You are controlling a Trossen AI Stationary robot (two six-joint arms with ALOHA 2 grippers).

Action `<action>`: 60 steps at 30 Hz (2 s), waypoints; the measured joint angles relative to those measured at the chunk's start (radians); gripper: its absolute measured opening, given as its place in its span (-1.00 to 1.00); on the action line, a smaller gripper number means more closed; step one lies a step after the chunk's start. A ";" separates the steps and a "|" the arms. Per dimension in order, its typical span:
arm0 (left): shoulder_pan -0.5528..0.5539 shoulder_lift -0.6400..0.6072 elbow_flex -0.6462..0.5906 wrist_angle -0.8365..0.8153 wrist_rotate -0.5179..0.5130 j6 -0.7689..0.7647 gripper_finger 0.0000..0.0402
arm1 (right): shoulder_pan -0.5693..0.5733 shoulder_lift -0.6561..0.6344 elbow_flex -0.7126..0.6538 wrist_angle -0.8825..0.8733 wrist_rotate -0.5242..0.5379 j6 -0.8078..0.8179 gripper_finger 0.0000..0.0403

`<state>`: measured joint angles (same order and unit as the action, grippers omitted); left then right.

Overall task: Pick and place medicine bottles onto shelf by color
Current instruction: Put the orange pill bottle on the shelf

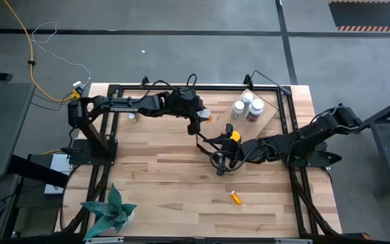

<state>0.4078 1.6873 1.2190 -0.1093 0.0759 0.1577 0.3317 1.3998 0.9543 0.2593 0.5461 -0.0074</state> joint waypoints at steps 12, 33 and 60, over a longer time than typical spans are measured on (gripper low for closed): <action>0.036 -0.045 0.001 0.209 0.014 0.027 -0.01 | 0.000 0.000 0.000 0.007 0.000 0.000 -0.18; 0.027 0.281 -0.001 0.486 0.020 0.002 0.00 | 0.000 0.000 0.000 0.007 0.000 -0.019 -0.18; -0.111 0.278 0.000 0.338 0.156 0.053 0.00 | 0.000 0.000 0.000 0.007 0.000 -0.018 -0.18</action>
<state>0.2964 1.9652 1.2190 0.2289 0.2323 0.2108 0.3317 1.3998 0.9543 0.2663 0.5461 -0.0257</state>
